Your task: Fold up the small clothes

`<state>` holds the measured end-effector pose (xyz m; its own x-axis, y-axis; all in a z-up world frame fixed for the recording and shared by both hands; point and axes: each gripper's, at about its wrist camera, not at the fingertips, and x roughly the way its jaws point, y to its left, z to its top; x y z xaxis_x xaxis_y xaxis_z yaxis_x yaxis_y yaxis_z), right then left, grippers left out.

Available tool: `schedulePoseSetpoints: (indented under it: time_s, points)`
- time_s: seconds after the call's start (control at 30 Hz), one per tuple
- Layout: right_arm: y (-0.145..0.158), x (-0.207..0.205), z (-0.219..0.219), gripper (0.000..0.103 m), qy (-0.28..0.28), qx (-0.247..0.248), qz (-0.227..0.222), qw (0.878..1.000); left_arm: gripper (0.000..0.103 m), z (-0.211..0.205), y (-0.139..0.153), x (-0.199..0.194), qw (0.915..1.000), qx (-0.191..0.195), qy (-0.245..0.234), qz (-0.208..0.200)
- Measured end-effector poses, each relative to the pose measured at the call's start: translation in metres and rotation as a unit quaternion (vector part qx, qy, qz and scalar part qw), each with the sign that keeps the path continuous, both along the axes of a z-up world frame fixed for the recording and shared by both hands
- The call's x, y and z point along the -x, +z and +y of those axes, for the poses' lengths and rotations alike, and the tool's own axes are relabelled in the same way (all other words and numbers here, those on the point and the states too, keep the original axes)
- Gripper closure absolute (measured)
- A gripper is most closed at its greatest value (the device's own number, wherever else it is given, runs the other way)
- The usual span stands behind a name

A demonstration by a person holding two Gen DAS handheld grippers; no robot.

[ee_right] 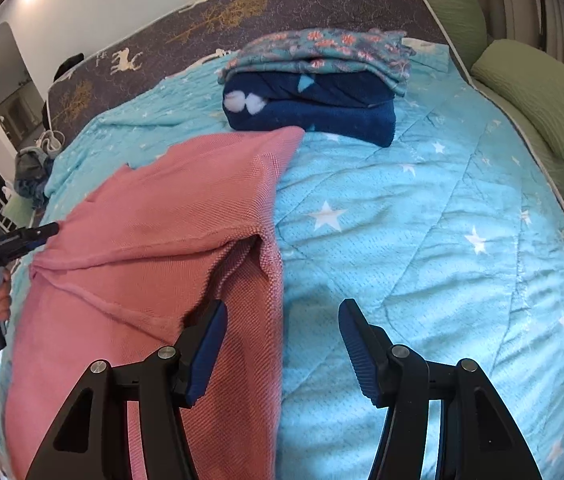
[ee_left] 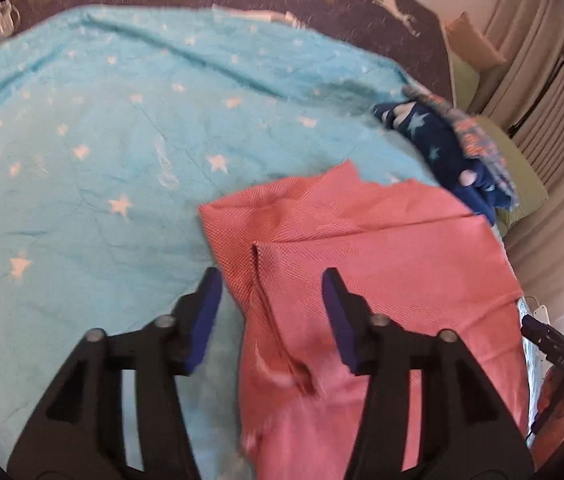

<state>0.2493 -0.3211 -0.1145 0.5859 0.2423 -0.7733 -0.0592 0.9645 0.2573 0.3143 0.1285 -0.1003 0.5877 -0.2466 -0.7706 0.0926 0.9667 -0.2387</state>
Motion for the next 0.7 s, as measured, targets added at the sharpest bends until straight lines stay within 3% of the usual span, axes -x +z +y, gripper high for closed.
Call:
schedulePoseSetpoints:
  time_s: [0.23,0.53,0.7]
  points:
    - [0.03,0.03,0.02,0.044,0.031,-0.023,-0.043,0.998,0.045,0.008,0.032,0.06,0.9989,-0.029,0.005,-0.035]
    - [0.034,0.108,0.023,0.044,0.056,-0.021,-0.034,0.998,0.037,0.001,0.015,0.182,0.9984,-0.05,-0.024,-0.01]
    - [0.029,0.168,-0.004,0.043,0.031,-0.042,-0.024,0.998,0.035,0.006,0.002,0.243,0.9994,-0.031,-0.01,0.012]
